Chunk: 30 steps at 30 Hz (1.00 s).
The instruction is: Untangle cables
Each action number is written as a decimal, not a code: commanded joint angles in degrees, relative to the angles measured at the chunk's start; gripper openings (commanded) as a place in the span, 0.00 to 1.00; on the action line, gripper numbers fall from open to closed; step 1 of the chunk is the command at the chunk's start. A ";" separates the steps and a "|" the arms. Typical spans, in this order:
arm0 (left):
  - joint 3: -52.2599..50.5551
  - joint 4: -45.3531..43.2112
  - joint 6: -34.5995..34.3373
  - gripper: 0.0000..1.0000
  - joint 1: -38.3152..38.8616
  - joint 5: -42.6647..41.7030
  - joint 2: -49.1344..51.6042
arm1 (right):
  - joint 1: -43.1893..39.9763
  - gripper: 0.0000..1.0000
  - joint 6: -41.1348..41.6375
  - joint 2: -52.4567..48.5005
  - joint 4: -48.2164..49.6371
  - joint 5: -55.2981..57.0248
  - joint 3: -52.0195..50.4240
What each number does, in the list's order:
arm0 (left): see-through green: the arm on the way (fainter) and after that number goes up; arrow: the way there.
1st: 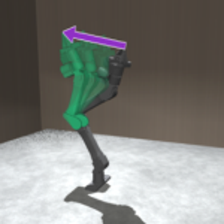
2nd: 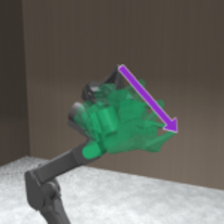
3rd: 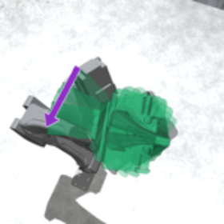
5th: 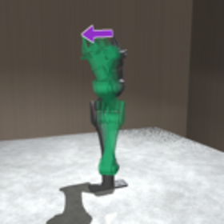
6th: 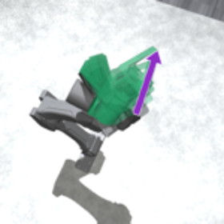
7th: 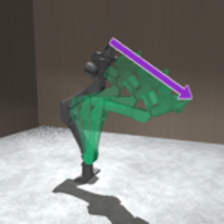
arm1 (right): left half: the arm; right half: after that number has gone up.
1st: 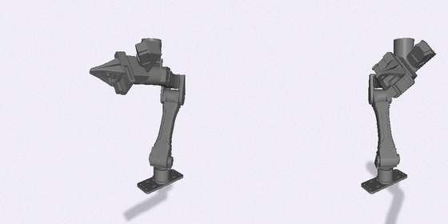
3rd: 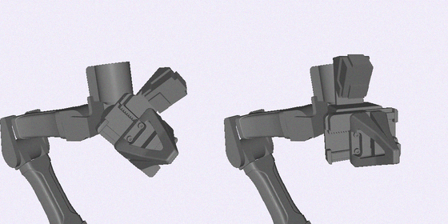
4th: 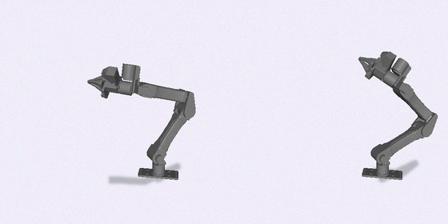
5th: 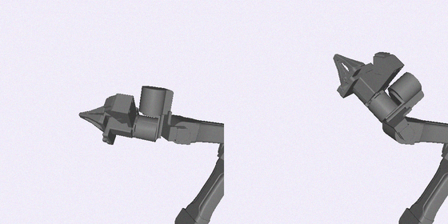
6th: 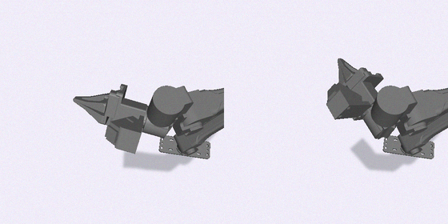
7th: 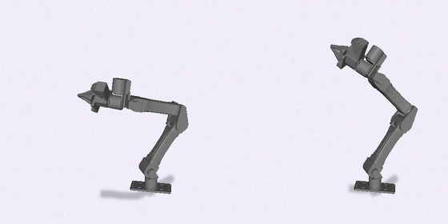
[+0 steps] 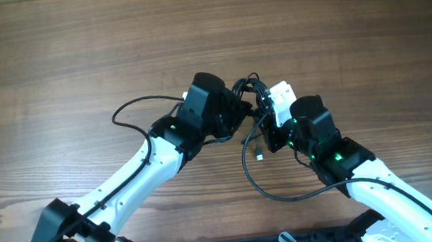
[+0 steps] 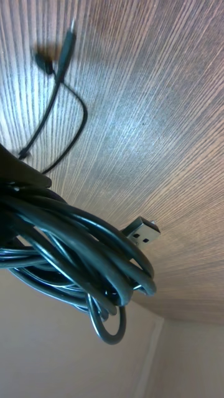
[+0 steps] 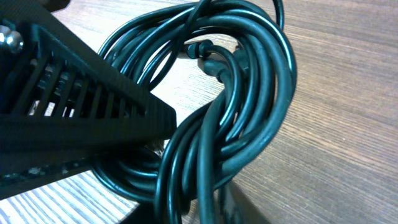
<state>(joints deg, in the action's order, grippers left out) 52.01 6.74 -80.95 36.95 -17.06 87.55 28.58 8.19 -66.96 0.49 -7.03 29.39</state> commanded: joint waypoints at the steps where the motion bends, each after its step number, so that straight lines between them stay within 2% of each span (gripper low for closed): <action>1: 0.09 -0.11 4.83 0.04 -0.50 -1.95 -0.55 | -0.20 0.13 1.57 -0.22 0.76 -1.20 0.17; 2: 0.09 -0.04 7.80 0.04 -0.83 -1.95 -0.55 | -0.26 0.06 2.99 0.33 0.44 -2.19 0.17; 3: 0.09 0.15 11.06 0.04 -1.27 -1.95 -0.55 | -0.35 0.04 4.28 0.76 0.02 -2.91 0.17; 7: 0.09 1.64 24.35 0.04 -3.65 -1.95 -0.55 | -2.47 0.04 8.59 4.74 -4.87 -11.67 0.20; 11: 0.09 1.57 37.00 0.04 -4.98 0.90 -0.55 | -5.79 0.04 10.47 9.42 -10.56 -25.35 0.20; 14: 0.09 0.94 42.60 0.04 -4.90 2.12 -0.55 | -8.02 0.04 11.78 11.69 -12.63 -33.57 0.20; 17: 0.09 -0.20 46.60 0.04 -4.09 2.16 -0.55 | -9.44 0.04 12.52 12.57 -12.24 -41.88 0.20; 20: 0.09 -1.20 48.50 0.04 -2.84 2.16 -0.55 | -11.08 0.04 16.37 12.48 -11.69 -45.27 0.20; 26: 0.09 -2.73 49.24 0.04 0.31 2.19 -0.55 | -13.46 0.04 21.27 11.56 -9.20 -44.92 0.20; 30: 0.09 -0.98 49.27 0.04 2.16 5.90 -0.55 | -16.48 0.04 24.81 11.41 -9.07 -39.95 0.20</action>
<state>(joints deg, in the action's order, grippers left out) 51.99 4.58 -33.67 37.80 -16.88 87.53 14.22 28.88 -55.92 -9.26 -47.16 29.39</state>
